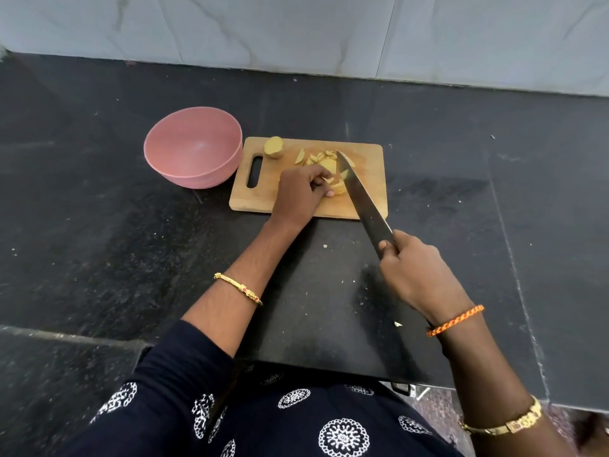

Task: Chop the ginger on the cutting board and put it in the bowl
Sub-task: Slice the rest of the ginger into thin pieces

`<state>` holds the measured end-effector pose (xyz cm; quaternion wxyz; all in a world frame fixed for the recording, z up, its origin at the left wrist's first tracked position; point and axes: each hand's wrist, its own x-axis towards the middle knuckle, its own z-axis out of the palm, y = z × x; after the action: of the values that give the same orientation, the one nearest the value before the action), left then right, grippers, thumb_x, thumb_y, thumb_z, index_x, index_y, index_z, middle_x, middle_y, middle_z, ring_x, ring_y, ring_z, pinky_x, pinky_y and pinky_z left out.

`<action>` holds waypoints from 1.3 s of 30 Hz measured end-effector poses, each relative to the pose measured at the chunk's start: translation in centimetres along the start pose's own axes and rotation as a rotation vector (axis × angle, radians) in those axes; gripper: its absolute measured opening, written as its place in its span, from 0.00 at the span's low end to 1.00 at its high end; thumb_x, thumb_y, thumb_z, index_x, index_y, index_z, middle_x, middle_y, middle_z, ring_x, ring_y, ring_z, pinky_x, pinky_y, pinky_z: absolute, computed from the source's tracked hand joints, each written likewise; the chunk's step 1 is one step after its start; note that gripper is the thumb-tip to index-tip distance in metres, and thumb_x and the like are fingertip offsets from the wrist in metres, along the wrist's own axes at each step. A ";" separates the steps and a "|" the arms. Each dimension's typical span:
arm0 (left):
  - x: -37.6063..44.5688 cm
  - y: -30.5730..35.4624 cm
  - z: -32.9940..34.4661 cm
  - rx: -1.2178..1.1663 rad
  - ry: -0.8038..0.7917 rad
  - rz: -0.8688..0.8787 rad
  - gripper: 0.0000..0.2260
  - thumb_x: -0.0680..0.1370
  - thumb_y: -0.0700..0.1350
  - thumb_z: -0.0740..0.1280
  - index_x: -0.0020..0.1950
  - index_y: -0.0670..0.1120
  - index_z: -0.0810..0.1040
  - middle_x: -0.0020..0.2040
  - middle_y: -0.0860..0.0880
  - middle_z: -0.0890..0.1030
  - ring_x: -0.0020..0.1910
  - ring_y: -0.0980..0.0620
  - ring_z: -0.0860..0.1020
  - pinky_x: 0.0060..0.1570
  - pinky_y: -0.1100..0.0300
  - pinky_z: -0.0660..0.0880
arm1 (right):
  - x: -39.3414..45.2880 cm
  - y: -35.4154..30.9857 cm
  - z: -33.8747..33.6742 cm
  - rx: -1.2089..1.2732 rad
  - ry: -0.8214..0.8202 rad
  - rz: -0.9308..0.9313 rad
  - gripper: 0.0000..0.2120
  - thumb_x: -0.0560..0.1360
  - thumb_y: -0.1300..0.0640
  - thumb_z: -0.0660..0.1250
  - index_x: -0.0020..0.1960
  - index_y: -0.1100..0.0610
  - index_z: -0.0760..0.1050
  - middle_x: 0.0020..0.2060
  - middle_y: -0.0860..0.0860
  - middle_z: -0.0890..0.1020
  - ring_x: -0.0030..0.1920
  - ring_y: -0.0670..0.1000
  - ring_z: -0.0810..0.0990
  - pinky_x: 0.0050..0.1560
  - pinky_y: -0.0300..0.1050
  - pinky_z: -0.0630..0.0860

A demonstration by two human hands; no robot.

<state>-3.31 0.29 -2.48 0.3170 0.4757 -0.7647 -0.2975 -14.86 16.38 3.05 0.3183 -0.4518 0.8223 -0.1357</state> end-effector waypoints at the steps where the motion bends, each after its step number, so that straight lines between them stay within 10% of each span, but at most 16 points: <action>1: 0.0 0.0 0.0 -0.007 -0.003 -0.008 0.11 0.72 0.37 0.72 0.54 0.42 0.81 0.45 0.46 0.83 0.44 0.57 0.79 0.50 0.67 0.76 | 0.1 -0.2 0.1 0.010 0.018 -0.010 0.10 0.80 0.52 0.53 0.48 0.54 0.71 0.40 0.56 0.78 0.41 0.58 0.78 0.43 0.50 0.75; 12: -0.1 -0.1 0.2 -0.051 0.013 -0.023 0.12 0.72 0.36 0.72 0.53 0.44 0.74 0.40 0.49 0.83 0.40 0.61 0.80 0.43 0.80 0.71 | 1.1 -1.4 2.2 -0.006 0.053 -0.001 0.11 0.80 0.53 0.52 0.53 0.57 0.70 0.46 0.60 0.78 0.47 0.63 0.78 0.52 0.58 0.77; 39: 0.1 -0.2 -0.1 -0.099 -0.027 -0.009 0.15 0.73 0.34 0.70 0.51 0.47 0.67 0.38 0.51 0.81 0.41 0.60 0.81 0.45 0.72 0.76 | 1.0 -2.5 2.5 -0.070 0.007 0.023 0.09 0.81 0.54 0.52 0.55 0.57 0.68 0.44 0.58 0.75 0.47 0.61 0.77 0.49 0.53 0.76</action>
<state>-3.11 0.07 -2.56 0.3285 0.4588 -0.7510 -0.3430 -11.98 14.31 2.02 0.3009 -0.4525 0.8329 -0.1049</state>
